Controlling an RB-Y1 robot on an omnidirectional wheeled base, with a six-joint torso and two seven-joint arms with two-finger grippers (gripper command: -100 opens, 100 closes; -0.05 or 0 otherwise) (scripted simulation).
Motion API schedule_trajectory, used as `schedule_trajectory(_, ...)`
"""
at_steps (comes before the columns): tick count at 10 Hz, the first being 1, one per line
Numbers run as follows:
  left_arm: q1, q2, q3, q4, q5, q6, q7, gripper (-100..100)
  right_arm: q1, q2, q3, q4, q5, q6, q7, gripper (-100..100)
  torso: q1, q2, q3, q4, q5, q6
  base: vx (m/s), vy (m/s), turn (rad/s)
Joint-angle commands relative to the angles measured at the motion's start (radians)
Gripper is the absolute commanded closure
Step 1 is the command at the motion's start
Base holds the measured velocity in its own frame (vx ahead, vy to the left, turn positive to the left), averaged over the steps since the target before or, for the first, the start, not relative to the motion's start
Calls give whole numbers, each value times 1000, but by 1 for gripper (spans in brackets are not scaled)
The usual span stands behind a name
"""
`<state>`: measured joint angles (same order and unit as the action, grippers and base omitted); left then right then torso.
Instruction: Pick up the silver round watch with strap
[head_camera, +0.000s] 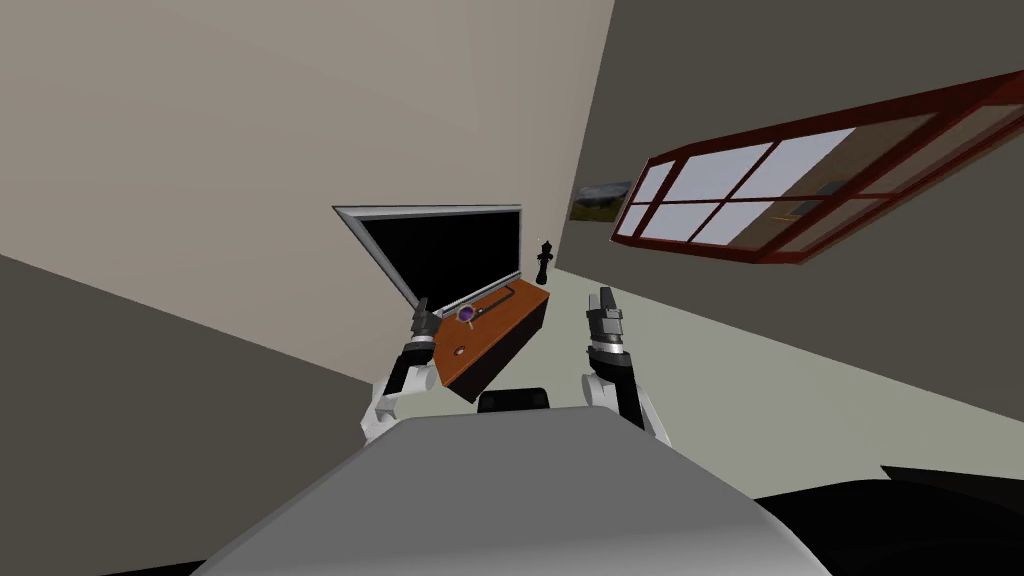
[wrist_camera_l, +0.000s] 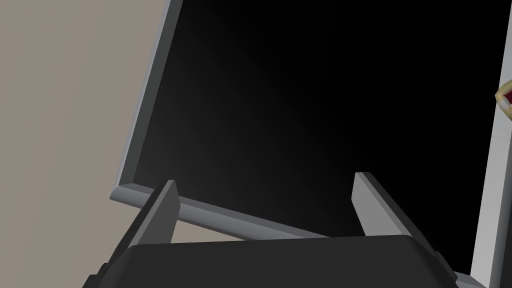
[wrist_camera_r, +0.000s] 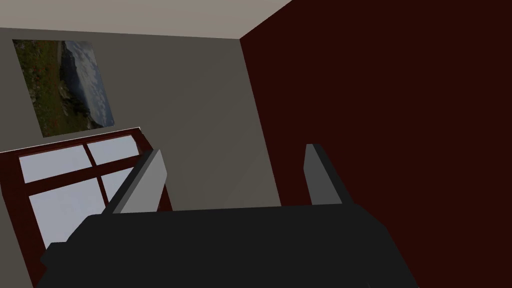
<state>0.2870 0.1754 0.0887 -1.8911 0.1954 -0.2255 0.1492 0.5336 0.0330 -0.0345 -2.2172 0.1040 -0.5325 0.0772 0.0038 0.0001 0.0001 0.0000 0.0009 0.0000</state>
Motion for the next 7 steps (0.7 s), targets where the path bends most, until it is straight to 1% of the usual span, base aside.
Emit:
schedule_trajectory(1, -8, -1, -1, 34, 10, -1, 15, -100, 0, 0, 0, 0, 0, 0, 0, 0, 0, 0, 0, 0, 0, 0, -8, 42, -74)
schedule_trajectory(2, -26, -2, 2, 72, 33, 14, 42, -100, 0, 0, 0, 0, 0, 0, 0, 0, -1, 0, 0, 0, 0, 0, -18, 47, -148)
schedule_trajectory(3, -26, -2, 2, 82, 33, 14, 42, -100, 0, 0, 0, 0, 0, 0, 0, 0, -1, 0, 0, 0, 0, 0, -12, 44, -83)
schedule_trajectory(4, -44, -4, 5, 117, 56, 29, 70, -100, 0, 0, 0, 0, 0, 0, 0, 0, -1, 0, 0, 0, 0, -1, -16, 44, -154)
schedule_trajectory(5, -44, -4, 5, 131, 56, 29, 70, -100, 0, 0, 0, 0, 0, 0, 0, 0, -1, 0, 0, 0, 0, 0, -14, 41, -73)
schedule_trajectory(6, -63, -6, 7, 174, 79, 44, 98, -100, 0, 0, 0, 0, 0, 0, 0, 0, -1, 0, 0, 0, 0, -1, -16, 52, -146)
schedule_trajectory(7, -63, -6, 7, 182, 79, 44, 98, -100, 0, 0, 0, 0, 0, 0, 0, 0, 0, 0, 0, 0, 0, 0, -16, 53, -88)
